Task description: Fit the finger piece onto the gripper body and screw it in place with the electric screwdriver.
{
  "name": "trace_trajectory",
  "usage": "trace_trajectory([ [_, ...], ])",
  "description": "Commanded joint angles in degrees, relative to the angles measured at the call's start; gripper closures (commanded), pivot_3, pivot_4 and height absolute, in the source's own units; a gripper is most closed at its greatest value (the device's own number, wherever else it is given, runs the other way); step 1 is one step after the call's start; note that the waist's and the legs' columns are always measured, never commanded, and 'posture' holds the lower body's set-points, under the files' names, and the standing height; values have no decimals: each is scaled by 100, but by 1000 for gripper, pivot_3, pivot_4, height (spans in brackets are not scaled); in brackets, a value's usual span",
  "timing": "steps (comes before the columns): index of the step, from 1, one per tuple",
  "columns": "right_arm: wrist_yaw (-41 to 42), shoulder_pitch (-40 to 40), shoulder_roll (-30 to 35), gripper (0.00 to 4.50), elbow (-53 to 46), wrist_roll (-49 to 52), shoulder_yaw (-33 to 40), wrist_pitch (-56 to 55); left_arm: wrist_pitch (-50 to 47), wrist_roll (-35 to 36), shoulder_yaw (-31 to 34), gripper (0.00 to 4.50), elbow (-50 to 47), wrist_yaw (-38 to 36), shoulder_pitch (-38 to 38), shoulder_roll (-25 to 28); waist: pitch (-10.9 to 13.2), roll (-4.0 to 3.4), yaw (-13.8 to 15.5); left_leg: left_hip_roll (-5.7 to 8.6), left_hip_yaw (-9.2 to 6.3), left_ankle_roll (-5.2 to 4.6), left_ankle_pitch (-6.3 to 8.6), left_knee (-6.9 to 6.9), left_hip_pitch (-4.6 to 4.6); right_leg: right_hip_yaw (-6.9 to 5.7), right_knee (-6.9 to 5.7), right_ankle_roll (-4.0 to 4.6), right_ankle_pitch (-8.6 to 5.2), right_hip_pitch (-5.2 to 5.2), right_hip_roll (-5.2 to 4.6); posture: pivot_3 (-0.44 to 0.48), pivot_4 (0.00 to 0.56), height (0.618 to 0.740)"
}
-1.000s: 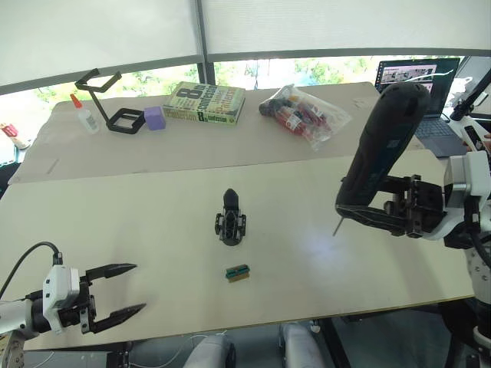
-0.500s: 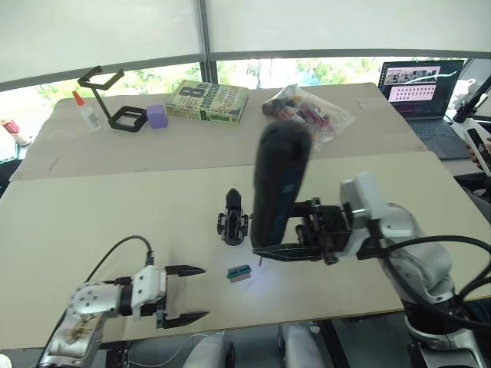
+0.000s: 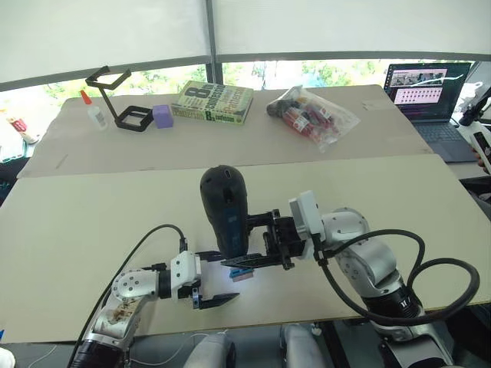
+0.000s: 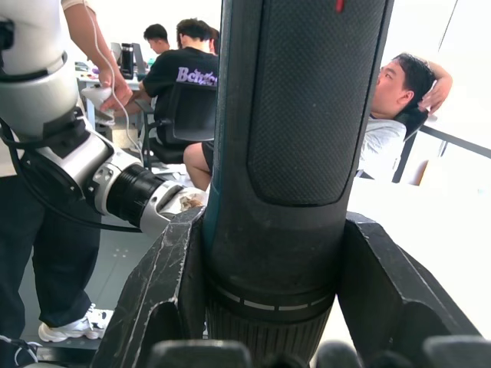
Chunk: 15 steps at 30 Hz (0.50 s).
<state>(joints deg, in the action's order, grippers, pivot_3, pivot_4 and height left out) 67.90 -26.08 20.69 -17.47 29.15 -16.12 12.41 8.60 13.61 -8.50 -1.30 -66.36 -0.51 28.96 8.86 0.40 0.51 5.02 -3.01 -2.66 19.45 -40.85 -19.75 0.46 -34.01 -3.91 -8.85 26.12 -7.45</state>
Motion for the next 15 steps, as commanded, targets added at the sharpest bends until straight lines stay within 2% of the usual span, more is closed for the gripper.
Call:
trace_trajectory([
  [1, -5, -160, -117, 2524, -48, 29, 45, -202, -52, -191, -324, 45, 224, 64, -22, -81, -3, -4, 12, 0, 0, 0, 0, 0, 0, 0, 0, 0, 0, 0, 0, 0, 150, 740],
  [15, 19, -164, -79, 2524, -31, -30, 45, -23, -39, -219, -486, 45, 437, 31, 58, -91, -16, -27, 19, 2, 0, -1, 0, 1, 14, 1, 1, -1, 0, -13, 0, 0, 150, 740],
])
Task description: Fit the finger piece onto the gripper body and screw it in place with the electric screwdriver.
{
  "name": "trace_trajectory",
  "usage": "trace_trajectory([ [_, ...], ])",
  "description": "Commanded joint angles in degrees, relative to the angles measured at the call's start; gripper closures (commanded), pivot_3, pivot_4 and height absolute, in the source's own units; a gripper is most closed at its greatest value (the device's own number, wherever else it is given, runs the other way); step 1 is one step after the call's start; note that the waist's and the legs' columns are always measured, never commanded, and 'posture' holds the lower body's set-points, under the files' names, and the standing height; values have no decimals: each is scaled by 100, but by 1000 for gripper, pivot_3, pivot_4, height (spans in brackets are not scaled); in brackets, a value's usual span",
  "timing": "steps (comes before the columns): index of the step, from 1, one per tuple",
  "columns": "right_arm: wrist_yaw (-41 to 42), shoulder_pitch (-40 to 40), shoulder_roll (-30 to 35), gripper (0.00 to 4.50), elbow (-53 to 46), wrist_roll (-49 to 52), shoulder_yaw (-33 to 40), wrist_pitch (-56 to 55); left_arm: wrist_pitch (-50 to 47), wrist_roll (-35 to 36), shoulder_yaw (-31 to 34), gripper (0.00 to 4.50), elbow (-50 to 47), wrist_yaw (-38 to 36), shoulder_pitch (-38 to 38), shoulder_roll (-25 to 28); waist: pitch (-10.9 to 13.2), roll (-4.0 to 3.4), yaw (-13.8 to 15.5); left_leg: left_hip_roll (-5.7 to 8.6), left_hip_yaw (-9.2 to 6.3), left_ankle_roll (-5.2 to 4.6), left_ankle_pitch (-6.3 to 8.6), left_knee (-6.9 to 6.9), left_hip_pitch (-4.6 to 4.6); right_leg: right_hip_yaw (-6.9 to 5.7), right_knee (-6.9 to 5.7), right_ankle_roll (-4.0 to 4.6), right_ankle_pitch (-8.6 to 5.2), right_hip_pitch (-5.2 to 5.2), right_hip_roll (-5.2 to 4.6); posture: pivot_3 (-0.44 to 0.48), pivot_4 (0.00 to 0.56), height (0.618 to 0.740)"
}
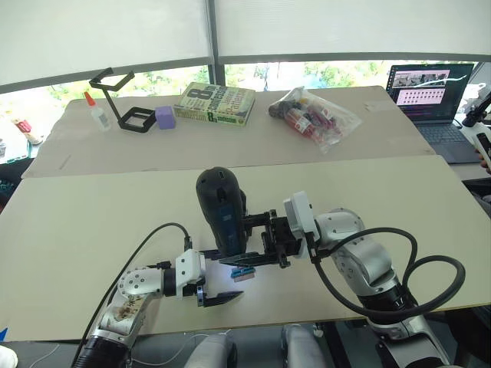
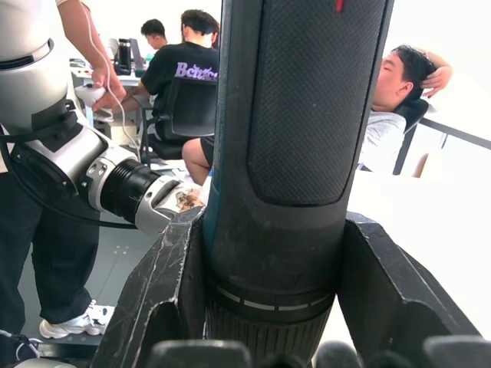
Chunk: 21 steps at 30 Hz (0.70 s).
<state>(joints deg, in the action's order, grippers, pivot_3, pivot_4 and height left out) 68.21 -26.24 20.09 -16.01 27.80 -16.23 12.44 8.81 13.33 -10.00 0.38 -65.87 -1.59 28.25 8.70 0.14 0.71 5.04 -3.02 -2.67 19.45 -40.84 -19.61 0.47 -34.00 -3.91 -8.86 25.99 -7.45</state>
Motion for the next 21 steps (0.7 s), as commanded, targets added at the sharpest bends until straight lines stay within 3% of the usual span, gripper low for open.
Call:
trace_trajectory([
  [1, -15, -146, -12, 2524, -182, 107, 54, -17, -52, -192, -341, 45, 275, -23, 168, -17, -1, -2, -2, 0, 0, 0, 0, 1, 2, 0, 0, 0, 0, -2, 0, 0, 150, 740],
  [21, -112, -96, 17, 2524, -155, 132, 26, 141, -631, -73, -441, 45, -471, 103, 228, 142, -2, -3, -20, -1, 2, -4, 3, 8, 13, 0, 2, 0, 0, -7, 0, 0, 150, 740],
])
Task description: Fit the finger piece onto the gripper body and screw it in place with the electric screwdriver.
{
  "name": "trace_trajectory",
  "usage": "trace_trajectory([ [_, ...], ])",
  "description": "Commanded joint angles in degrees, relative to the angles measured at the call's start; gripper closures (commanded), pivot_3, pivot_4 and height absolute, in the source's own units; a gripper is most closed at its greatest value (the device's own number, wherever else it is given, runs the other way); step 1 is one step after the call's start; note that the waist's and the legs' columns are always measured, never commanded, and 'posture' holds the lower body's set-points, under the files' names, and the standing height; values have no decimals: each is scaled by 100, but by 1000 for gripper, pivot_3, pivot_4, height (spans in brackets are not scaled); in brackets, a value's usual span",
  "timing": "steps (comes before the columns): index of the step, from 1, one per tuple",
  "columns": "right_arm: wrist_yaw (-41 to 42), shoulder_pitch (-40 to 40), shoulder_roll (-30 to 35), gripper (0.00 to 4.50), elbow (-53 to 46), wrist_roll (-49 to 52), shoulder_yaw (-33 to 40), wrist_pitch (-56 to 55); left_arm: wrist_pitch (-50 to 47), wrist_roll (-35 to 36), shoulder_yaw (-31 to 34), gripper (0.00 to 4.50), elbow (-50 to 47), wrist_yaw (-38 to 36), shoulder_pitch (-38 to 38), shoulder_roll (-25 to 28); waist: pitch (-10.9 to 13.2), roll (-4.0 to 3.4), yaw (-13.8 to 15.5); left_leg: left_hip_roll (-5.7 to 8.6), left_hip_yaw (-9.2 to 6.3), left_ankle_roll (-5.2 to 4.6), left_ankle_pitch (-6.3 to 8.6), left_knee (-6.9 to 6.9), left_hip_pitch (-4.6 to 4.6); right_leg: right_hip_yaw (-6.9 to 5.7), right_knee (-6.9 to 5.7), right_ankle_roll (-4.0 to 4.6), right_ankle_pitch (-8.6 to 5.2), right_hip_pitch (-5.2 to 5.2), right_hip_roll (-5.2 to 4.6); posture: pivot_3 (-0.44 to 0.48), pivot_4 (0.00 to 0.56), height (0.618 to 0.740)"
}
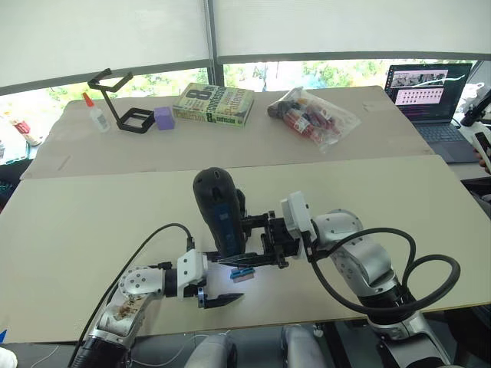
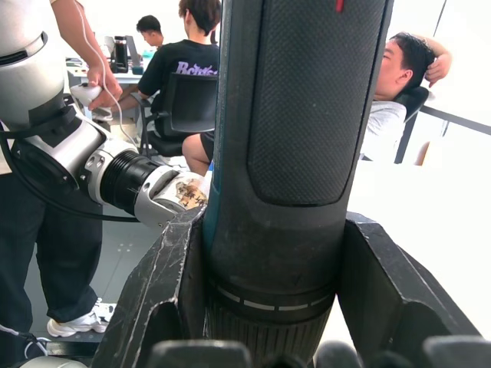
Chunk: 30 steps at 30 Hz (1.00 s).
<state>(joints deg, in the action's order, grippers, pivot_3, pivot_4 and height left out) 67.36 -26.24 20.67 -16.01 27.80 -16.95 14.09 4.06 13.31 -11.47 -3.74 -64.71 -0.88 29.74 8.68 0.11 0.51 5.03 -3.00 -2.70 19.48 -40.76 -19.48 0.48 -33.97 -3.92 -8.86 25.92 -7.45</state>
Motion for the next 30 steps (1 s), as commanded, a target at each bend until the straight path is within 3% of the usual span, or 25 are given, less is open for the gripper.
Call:
trace_trajectory([
  [1, -24, -94, -38, 2524, -151, 133, 96, -25, -178, -67, -295, 45, -81, -6, 159, -1, 0, 0, 0, 0, 0, 0, 0, 0, 0, 0, 0, 0, 0, 0, 0, 0, 150, 740],
  [30, -20, -49, -46, 2524, -29, 18, 33, -101, 12, -98, -314, 45, 206, 96, 167, -66, 0, 0, 4, -1, 0, 0, 0, 0, 3, 0, 0, 0, 0, -3, 0, 0, 150, 740],
])
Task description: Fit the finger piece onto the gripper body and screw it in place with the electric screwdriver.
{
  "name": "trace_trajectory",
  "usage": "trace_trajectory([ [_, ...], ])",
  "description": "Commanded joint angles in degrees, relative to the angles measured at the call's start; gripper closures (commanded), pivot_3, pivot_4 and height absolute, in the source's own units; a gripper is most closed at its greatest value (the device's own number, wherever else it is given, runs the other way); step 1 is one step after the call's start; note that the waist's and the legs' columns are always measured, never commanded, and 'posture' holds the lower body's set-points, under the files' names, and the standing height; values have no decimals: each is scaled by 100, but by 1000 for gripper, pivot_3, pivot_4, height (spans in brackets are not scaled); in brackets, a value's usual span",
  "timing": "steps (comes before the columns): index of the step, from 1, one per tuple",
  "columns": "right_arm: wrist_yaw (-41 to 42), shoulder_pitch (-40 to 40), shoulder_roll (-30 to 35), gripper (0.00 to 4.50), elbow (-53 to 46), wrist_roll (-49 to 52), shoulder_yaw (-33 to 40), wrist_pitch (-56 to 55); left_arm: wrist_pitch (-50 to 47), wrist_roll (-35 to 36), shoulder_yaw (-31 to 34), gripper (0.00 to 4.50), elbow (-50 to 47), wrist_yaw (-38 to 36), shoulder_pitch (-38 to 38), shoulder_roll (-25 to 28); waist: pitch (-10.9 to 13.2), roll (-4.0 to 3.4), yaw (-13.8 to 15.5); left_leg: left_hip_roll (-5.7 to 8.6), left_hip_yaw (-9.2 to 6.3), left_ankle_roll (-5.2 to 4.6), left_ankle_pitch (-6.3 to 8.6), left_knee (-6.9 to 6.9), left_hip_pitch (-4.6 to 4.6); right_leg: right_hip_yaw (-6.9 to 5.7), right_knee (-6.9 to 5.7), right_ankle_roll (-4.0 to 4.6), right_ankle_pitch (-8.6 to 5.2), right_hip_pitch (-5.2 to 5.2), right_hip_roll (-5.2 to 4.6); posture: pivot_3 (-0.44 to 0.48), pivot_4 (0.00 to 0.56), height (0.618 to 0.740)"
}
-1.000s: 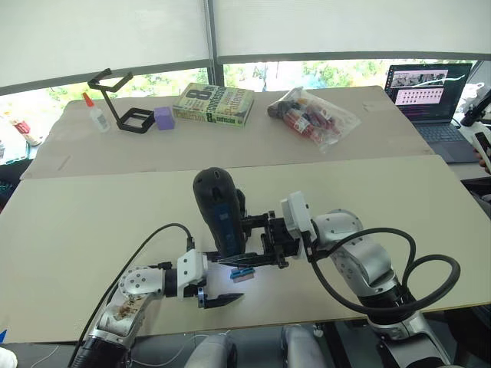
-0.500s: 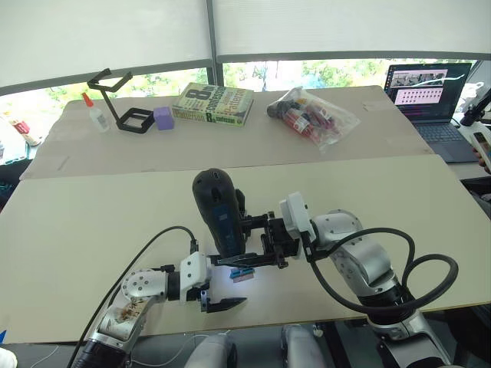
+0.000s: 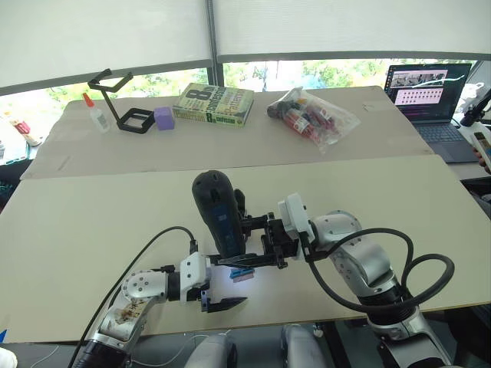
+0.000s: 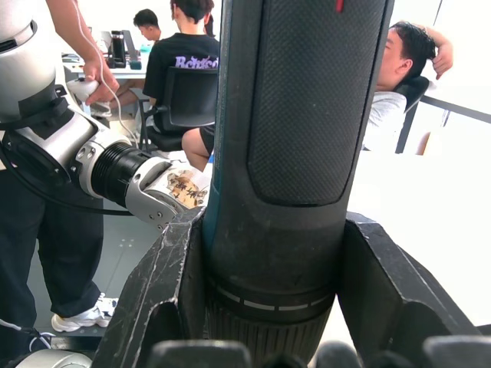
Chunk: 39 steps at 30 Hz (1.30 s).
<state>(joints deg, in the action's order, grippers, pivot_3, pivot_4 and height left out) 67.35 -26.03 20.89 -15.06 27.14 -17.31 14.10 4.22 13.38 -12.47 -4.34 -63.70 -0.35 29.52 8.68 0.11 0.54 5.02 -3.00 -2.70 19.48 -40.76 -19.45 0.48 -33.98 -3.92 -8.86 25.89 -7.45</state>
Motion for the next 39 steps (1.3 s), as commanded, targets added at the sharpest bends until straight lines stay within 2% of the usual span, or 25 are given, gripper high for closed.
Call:
trace_trajectory([
  [1, -20, -69, -68, 2524, -121, 79, 67, -106, 20, -109, -216, 45, 287, -8, 116, -46, 0, 0, 0, 0, 0, 0, 0, 0, 1, 0, 0, 0, 0, -1, 0, 0, 150, 740],
  [39, -32, -80, -64, 2524, -98, 30, 147, -204, 228, -145, -269, 45, 546, -75, 121, -126, 0, -1, 9, 0, -1, -2, 1, 0, 16, 0, 2, -1, -1, -20, 0, 0, 150, 740],
])
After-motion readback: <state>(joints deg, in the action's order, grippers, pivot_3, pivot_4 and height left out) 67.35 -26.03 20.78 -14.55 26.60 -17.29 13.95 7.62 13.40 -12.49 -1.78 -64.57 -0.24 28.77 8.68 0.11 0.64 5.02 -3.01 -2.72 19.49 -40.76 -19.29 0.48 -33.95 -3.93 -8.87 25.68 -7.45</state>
